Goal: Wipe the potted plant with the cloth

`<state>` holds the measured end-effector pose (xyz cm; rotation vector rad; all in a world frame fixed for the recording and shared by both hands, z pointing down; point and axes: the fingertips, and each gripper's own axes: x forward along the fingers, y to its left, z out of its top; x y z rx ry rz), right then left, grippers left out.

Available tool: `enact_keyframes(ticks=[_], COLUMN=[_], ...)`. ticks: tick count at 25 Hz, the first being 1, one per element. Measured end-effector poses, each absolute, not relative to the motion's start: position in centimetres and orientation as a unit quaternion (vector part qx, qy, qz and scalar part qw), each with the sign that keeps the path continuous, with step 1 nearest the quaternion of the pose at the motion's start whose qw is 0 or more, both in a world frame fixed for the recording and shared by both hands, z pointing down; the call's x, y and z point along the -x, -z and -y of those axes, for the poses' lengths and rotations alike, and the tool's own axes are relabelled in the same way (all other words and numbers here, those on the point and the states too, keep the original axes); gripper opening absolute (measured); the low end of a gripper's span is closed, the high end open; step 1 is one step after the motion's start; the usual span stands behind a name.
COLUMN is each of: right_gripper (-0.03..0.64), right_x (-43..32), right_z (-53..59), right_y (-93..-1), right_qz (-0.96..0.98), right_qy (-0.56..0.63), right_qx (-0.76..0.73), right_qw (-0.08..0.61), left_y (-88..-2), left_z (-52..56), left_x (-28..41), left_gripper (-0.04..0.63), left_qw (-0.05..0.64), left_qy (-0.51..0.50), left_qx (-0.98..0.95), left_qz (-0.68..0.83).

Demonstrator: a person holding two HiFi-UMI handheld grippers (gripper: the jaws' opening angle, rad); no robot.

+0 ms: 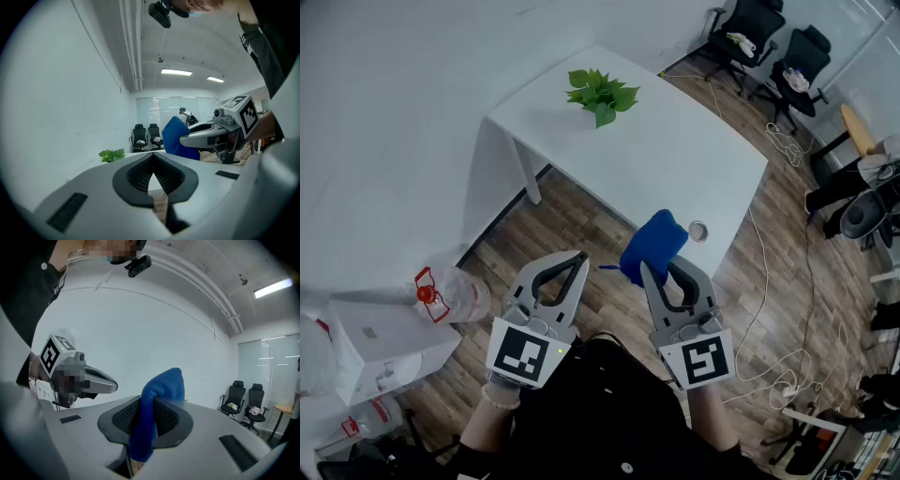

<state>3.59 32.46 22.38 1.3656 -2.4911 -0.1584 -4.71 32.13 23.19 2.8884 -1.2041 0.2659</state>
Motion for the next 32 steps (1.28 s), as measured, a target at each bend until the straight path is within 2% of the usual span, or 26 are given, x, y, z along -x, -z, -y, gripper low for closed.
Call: enact_keyframes(ticks=[32], right_gripper=[0.094], right_x=[-1.4], right_z=[-32.8], right_y=[-22.5], right_qz=[0.842], right_qy=[0.048], right_qx=[-0.519], right_qw=[0.139], left_y=[-23.8], left_z=[-31.8], left_x=[7.4], left_gripper=[0.012], left_qw=[-0.009], left_qy=[-0.073], left_qx=[-0.934], left_qz=[0.350])
